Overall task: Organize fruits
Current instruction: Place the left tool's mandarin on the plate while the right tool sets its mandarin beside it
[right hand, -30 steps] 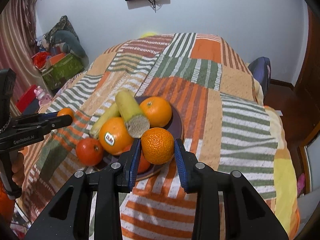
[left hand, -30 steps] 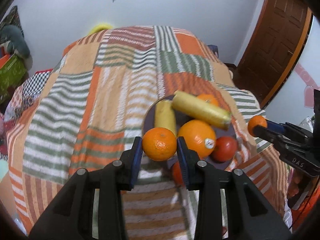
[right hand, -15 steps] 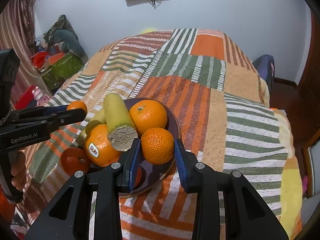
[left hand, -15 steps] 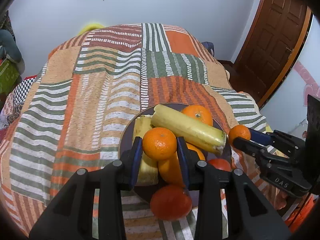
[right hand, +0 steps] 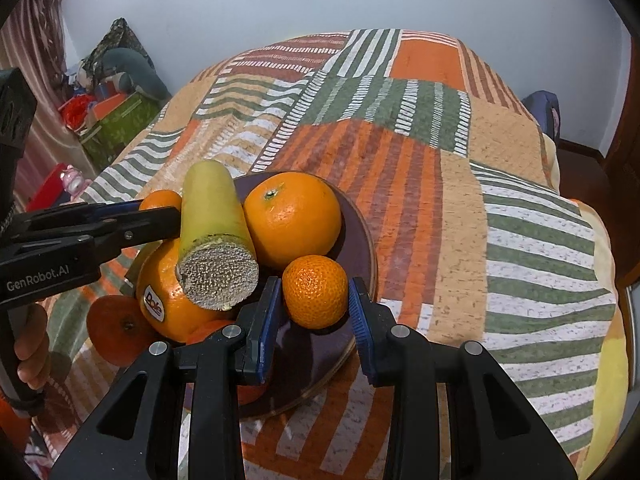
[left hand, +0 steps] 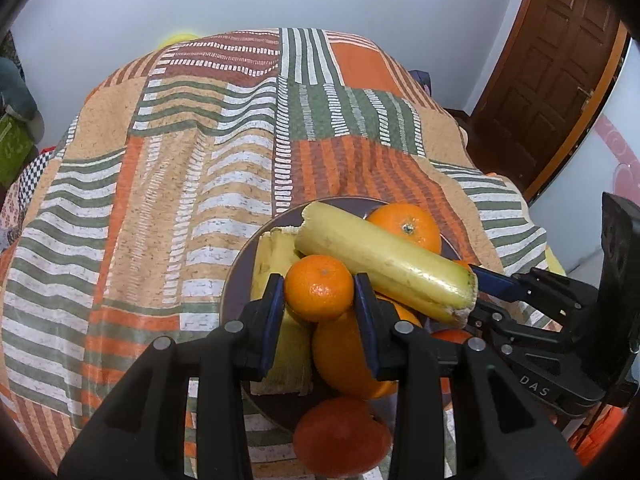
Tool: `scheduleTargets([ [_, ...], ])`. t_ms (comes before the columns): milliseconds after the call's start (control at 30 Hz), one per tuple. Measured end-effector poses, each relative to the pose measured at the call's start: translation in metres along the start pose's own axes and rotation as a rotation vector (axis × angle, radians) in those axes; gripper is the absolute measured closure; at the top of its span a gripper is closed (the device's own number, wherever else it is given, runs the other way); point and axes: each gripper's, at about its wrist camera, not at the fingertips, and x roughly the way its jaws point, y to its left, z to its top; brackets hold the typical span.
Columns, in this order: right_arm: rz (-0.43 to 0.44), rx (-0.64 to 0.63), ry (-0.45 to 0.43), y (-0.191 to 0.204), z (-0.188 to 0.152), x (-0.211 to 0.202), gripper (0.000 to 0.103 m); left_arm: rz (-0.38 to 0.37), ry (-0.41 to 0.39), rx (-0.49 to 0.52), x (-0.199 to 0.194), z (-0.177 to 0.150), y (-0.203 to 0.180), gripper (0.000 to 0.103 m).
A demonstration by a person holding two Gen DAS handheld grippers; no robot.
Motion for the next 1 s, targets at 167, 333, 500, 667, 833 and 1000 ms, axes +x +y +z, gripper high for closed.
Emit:
scheduleTargets([
  [167,-0.002,-0.011,0.002,0.0,0.0,0.002,0.071,-0.002,0.006,-0.004,0.002,0.0,0.002,0.068],
  [333,-0.004,-0.022,0.019,0.003,0.001,0.004,0.07,-0.019,0.012,-0.013,-0.003,-0.001,0.002,0.051],
  [500,-0.02,-0.031,0.018,0.006,-0.001,-0.002,0.064,-0.002,-0.003,0.011,-0.017,-0.008,-0.004,0.051],
  [667,-0.038,-0.032,0.019,0.008,-0.003,-0.011,0.063,0.005,-0.031,0.009,-0.039,-0.012,-0.005,0.051],
  [833,-0.047,-0.029,-0.023,0.011,-0.004,-0.039,0.058,0.023,-0.077,0.014,-0.071,-0.017,-0.006,0.051],
  [1000,-0.06,-0.041,-0.077,0.019,-0.006,-0.075,0.057,0.042,-0.132,0.014,-0.111,-0.026,-0.008,0.044],
])
